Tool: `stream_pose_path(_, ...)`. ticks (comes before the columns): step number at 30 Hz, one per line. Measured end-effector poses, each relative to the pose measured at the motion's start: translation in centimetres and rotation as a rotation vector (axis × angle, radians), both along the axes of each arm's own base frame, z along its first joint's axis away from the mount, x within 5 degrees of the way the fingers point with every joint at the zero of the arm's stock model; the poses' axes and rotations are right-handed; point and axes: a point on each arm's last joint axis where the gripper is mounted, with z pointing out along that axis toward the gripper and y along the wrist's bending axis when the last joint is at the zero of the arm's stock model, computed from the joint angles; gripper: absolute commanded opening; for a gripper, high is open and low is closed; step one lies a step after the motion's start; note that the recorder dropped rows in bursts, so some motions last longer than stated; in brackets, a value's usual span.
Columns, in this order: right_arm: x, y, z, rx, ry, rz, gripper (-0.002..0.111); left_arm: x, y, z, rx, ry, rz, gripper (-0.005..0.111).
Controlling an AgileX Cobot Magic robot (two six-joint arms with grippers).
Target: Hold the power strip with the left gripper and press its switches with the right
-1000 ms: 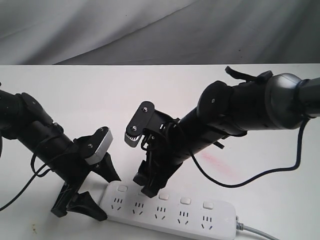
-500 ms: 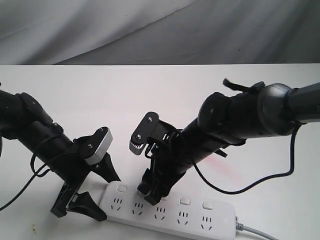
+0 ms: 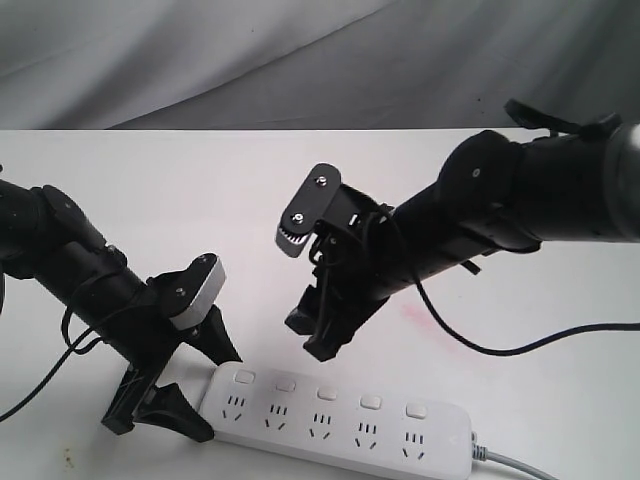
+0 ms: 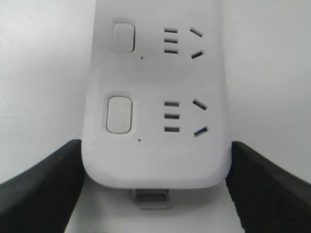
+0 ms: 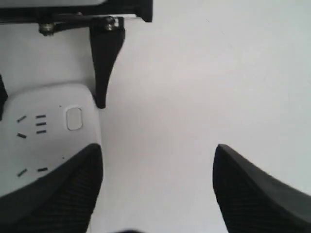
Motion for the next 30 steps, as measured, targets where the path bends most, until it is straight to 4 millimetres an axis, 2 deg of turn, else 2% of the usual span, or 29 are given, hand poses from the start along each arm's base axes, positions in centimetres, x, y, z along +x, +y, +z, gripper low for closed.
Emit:
stream_pose_path(3, 0.1, -1.3, -0.7, -0.015, 0.045, -0.023, 0.06, 0.0, 0.0, 0.0, 0.0, 0.0, 0.0, 0.05)
stream_pose_path(7, -0.6, -2.0, -1.7, -0.04, 0.082, -0.021, 0.06, 0.0, 0.0, 0.0, 0.0, 0.0, 0.0, 0.05)
stream_pose_path(30, -1.2, -2.0, -1.9, -0.034, 0.137, -0.005, 0.06, 0.0, 0.0, 0.0, 0.0, 0.0, 0.0, 0.05)
